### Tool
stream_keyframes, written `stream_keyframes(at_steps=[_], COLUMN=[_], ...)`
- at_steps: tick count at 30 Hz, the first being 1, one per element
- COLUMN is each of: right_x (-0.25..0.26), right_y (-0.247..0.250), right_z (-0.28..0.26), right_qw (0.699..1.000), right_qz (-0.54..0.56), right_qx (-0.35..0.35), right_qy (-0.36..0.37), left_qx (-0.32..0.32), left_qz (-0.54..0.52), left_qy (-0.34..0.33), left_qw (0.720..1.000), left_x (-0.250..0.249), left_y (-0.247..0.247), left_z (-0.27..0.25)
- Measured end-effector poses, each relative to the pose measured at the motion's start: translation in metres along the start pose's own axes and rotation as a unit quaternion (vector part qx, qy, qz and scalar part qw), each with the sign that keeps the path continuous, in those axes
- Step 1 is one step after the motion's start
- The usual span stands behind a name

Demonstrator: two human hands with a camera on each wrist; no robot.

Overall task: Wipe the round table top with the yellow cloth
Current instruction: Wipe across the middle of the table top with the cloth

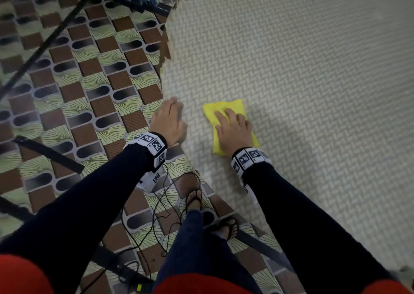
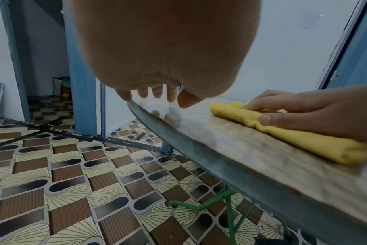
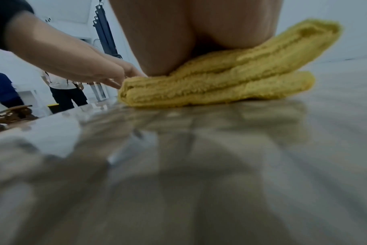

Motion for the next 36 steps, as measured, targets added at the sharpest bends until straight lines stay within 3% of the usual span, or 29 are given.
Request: stream_keyframes(at_steps=[5, 9, 11, 13, 17, 20, 23, 26, 29, 33, 36], right_x=[-0.016, -0.048, -0.028, 0.01, 0.044, 0.01, -0.022, -0.009, 0.02, 0.012, -0.032], right_y=[0.005, 0.014, 0.011, 0.003, -0.01, -0.006, -0.003, 0.003, -0.002, 0.0, 0.003], right_z=[-0.047, 0.0, 0.033, 0.041, -0.012, -0.042, -0.024, 0.014, 0.026, -0.017, -0.033], right_qw=[0.996, 0.998, 0.997, 0.998, 0.998, 0.997, 0.999, 0.997, 0.998, 0.999, 0.999], right_qz=[0.027, 0.0, 0.004, 0.007, 0.05, 0.045, 0.051, 0.056, 0.043, 0.039, 0.033], right_qx=[-0.041, -0.004, 0.012, 0.036, 0.017, -0.028, -0.007, -0.012, 0.028, -0.015, -0.006], right_qy=[0.068, -0.058, -0.079, -0.055, 0.029, 0.054, -0.006, -0.056, -0.044, 0.006, -0.018], left_qx=[-0.001, 0.002, 0.002, 0.004, 0.021, 0.028, 0.04, 0.042, 0.027, 0.016, 0.017], left_qz=[-0.003, -0.011, -0.013, -0.012, 0.008, 0.014, 0.019, 0.021, 0.02, 0.018, 0.002], left_qy=[-0.011, -0.016, -0.015, -0.012, -0.002, -0.015, -0.016, -0.016, -0.019, -0.011, -0.008], left_qw=[1.0, 1.0, 1.0, 1.0, 1.0, 0.999, 0.999, 0.999, 0.999, 1.0, 1.0], left_x=[0.006, 0.01, 0.015, 0.02, 0.03, 0.026, 0.022, 0.021, 0.018, 0.015, 0.015], left_y=[0.008, 0.01, 0.012, 0.013, 0.012, 0.012, 0.009, 0.007, 0.01, 0.012, 0.011], left_z=[0.009, 0.016, 0.02, 0.023, 0.028, 0.029, 0.029, 0.031, 0.033, 0.036, 0.036])
Point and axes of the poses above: each hand's wrist, its own z-axis towards the middle knuckle, its own y-axis out of the back of the hand, x = y × z, the point moved 8 cm from there along z, towards the middle knuckle, and after that the axes turned 9 degrees about -y, right-handed, at the moved point
